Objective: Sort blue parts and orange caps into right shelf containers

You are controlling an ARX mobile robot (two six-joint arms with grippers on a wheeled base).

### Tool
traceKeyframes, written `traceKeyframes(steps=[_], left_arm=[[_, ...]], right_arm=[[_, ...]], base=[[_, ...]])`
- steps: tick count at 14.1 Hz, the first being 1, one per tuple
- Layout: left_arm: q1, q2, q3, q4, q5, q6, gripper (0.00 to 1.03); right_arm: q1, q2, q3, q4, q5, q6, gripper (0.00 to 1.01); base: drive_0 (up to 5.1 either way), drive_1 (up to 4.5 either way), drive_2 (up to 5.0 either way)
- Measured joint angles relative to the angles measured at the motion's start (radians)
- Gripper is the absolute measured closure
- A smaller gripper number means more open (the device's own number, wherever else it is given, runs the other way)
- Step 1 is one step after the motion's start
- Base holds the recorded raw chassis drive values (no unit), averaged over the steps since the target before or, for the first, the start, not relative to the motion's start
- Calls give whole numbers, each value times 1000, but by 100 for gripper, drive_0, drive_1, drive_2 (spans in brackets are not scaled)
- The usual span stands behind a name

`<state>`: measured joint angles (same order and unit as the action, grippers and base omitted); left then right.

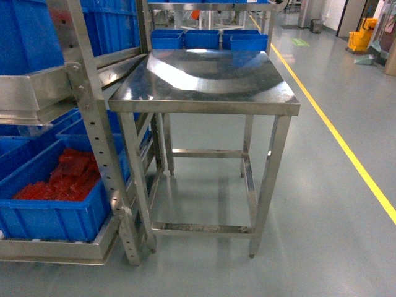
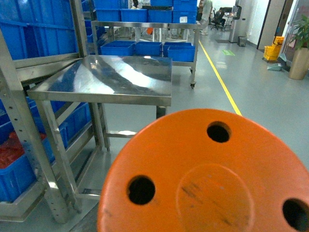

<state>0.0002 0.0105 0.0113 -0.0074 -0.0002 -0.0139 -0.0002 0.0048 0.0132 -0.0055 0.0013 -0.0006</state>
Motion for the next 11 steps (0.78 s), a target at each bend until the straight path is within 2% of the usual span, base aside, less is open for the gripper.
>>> traceKeyframes(steps=[11], left_arm=[[0,0,0,2,0,0,61]], right_arm=[[0,0,0,0,0,0,57]], base=[[-504,240,240]])
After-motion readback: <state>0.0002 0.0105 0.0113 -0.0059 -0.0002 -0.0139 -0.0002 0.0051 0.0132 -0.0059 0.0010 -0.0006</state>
